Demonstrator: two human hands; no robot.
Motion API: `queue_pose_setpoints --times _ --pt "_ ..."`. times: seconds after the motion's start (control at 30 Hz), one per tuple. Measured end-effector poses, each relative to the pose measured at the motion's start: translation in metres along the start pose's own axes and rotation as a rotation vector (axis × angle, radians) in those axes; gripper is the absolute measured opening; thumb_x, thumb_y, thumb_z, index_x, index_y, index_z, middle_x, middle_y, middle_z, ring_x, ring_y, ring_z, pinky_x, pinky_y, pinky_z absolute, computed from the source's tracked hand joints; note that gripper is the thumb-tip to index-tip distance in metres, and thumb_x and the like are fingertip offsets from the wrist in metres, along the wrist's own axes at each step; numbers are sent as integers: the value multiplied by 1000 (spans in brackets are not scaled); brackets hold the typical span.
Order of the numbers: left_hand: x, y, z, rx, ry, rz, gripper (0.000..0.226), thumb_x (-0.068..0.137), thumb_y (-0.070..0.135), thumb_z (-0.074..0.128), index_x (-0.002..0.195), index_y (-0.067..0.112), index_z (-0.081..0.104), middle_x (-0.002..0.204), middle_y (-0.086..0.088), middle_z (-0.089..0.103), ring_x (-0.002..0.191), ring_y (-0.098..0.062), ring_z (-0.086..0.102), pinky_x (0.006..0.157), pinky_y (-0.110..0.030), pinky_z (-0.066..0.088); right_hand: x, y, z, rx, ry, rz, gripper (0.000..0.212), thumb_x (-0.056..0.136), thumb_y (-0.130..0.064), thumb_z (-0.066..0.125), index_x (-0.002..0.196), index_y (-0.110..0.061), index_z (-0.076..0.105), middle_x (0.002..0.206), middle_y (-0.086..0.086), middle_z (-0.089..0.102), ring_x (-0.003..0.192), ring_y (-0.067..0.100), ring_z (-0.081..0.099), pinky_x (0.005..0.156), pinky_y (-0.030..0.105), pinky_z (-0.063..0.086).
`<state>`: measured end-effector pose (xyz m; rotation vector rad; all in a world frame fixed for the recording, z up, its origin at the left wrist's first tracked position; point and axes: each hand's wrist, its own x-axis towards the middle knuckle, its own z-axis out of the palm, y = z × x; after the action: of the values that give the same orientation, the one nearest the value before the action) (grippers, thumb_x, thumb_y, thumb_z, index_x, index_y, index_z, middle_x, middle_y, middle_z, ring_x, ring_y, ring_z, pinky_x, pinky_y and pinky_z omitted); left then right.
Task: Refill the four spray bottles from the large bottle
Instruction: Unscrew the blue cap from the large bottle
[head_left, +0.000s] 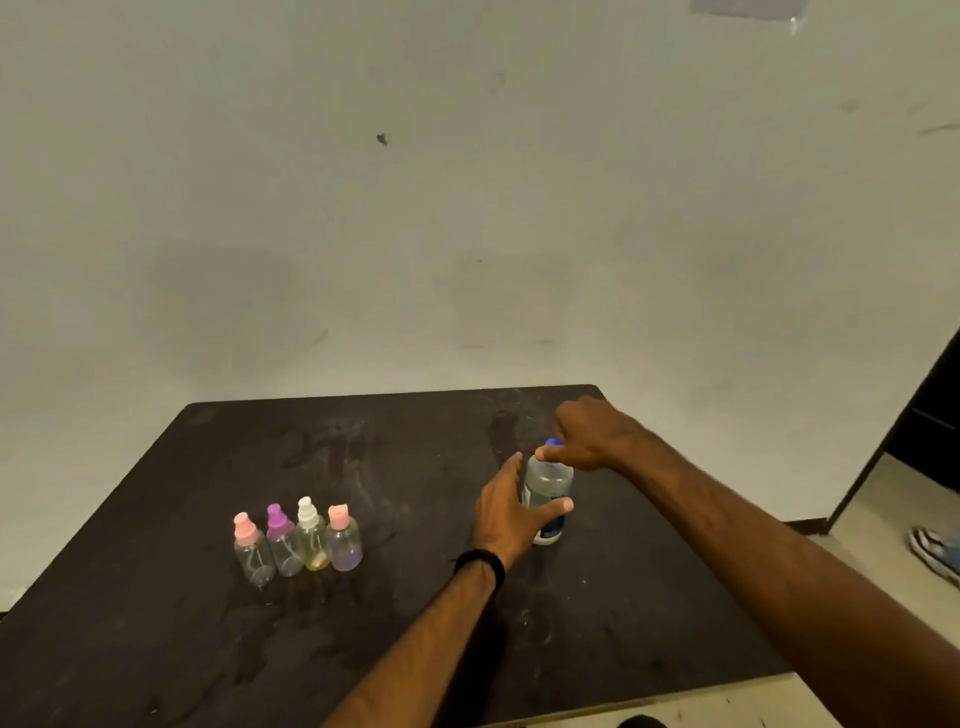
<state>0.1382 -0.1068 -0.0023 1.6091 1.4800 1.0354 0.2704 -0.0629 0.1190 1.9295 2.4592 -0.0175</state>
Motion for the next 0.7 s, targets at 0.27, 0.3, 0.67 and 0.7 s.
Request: queue_pose_setpoints --times 0.27,0.3,0.67,0.7 --pt "8 12 10 32 32 33 67 69 48 88 125 23 61 113 4 72 100 -12 68 87 -31 59 3 -1 9 23 4 51 50 87 -60 58 69 -16 42 66 -1 45 66 16 50 59 27 40" --pt "10 12 10 53 39 34 67 69 50 87 125 21 61 113 3 73 99 -13 69 86 -31 60 5 -2 10 23 10 49 49 87 -60 58 74 -15 45 68 0 46 71 18 52 62 28 41" --pt "27 -5 -20 118 97 20 63 73 47 85 125 17 63 114 0 73 102 -15 69 88 -31 58 27 -36 12 77 8 6 50 90 -57 57 65 -17 39 66 0 44 65 16 49 66 31 44" --pt "28 -7 -22 109 99 27 64 74 46 85 126 17 63 115 0 73 103 -14 69 88 -29 58 29 -39 11 68 7 1 48 90 -55 58 70 -15 42 70 2 47 71 18 51 68 32 45"
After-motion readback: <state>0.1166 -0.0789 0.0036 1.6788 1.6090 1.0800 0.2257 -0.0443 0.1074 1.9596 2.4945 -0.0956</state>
